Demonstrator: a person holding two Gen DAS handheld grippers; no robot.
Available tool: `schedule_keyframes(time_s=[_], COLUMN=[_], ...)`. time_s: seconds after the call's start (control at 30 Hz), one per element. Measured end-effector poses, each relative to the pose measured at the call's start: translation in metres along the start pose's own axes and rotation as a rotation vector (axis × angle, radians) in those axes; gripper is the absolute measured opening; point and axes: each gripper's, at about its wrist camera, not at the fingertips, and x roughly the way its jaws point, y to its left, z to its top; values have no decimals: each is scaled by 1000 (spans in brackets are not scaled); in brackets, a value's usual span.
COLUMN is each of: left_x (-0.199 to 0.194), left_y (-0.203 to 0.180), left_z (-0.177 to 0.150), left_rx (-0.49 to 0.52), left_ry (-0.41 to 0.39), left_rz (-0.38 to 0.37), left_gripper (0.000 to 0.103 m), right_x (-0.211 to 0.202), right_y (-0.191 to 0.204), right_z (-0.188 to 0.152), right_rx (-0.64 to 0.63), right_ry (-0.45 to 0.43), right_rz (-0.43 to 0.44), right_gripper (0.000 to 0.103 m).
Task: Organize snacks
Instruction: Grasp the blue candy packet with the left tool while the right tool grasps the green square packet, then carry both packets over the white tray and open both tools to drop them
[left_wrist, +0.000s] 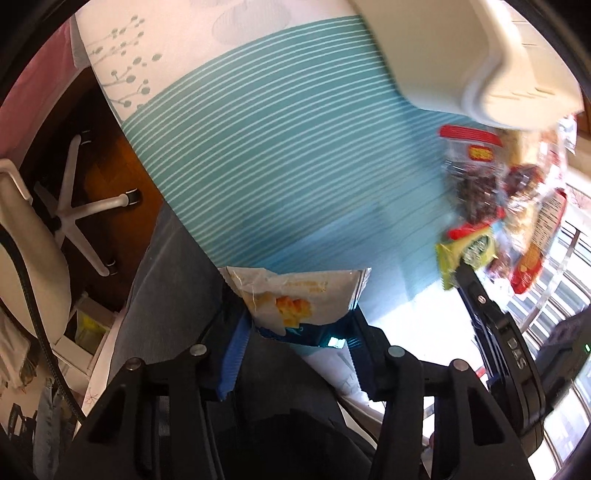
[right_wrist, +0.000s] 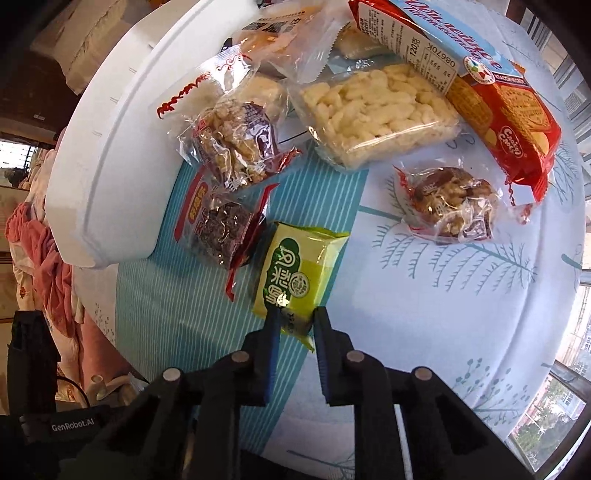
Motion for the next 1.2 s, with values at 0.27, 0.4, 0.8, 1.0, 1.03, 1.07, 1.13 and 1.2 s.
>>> schedule_keyframes(time_s=[0.27,0.4,0.8,1.0,1.03,1.07,1.13,1.2], left_x=[-49,-79,-154,-175,-178,-182,-191,-200], left_y=[-26,-34,-71,-90,-93,-96,-101,-106], left_z=[-23,-31,-29,-15,-13,-11,-7,-3], left_rx=[81,124,305,404,419,437,478,522], left_ry=[-74,-133,-222,-217,-216,-216,-221,-230], left_rz=[-6,-10,-50,-50,-48,-46,-42,-41], left_gripper=[49,49,49,49,49,49,49,49], right_x=[-14,-27,-88,-123,-130,-135,-147,-155], right_y=[-24,-45,-90,-99,-100,-96,-90,-77], right_z=[4,8,16,7,7,5,1,-4], right_rx=[62,103,187,257,271,286,317,341], right_ry=[10,6,-84,-151,-166,-182,-219,-258], right_rz=[68,102,137,152,156,160,171,180], right_gripper=[3,2,1,1,1,1,1,1])
